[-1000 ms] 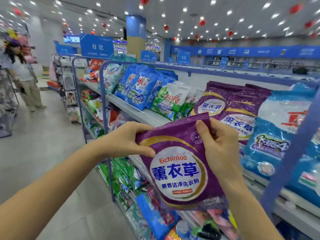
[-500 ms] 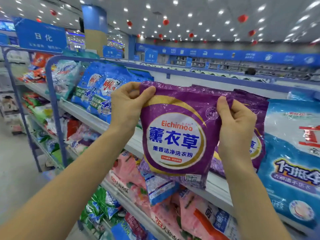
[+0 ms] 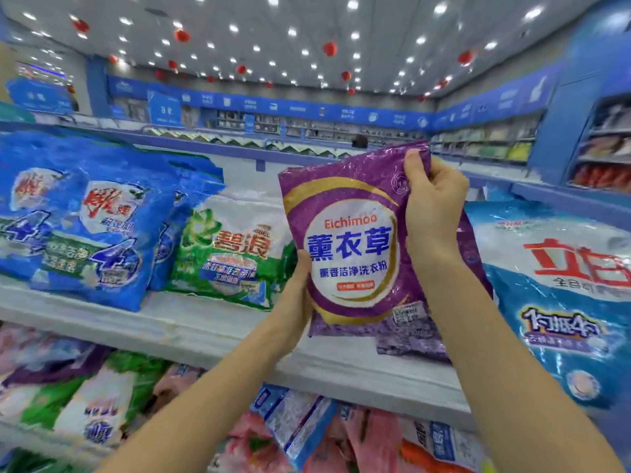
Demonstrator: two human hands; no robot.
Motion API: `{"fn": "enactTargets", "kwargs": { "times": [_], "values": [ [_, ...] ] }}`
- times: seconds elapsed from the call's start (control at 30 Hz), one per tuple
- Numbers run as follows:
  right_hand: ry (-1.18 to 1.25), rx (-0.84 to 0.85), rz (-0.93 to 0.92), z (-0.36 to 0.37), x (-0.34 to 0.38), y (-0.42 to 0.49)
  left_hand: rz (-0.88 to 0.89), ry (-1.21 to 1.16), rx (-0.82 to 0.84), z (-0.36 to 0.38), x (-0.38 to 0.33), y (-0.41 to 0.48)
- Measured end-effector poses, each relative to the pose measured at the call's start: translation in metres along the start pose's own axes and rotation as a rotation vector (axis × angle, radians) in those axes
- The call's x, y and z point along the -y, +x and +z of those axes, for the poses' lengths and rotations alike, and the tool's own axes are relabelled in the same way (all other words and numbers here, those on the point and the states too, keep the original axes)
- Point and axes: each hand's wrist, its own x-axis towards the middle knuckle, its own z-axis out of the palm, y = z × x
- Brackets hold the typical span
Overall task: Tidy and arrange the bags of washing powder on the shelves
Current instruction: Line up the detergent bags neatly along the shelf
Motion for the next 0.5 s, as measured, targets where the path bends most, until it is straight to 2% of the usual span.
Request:
{"fn": "enactTargets", "kwargs": {
  "times": [0.1, 0.2, 0.3, 0.5],
  "values": [
    [-0.049, -0.087, 0.005, 0.004, -0.002, 0.008, 0.053, 0.005, -0.015, 0.003, 0.004, 0.012],
    [-0.069, -0.195, 0.058, -0.001, -0.012, 0.020, 0.225, 0.225, -0.092, -0.001, 0.001, 0.024],
    [-0.134, -0.201, 0.117, -0.013, -0.031, 0.029, 0.312, 0.427, -0.165, -0.015, -0.010, 0.039],
    [-0.224, -0.144, 0.178, -0.009, -0.066, 0.029, 0.163, 0.632, -0.104, -0.046, -0.020, 0.057]
  ]
}}
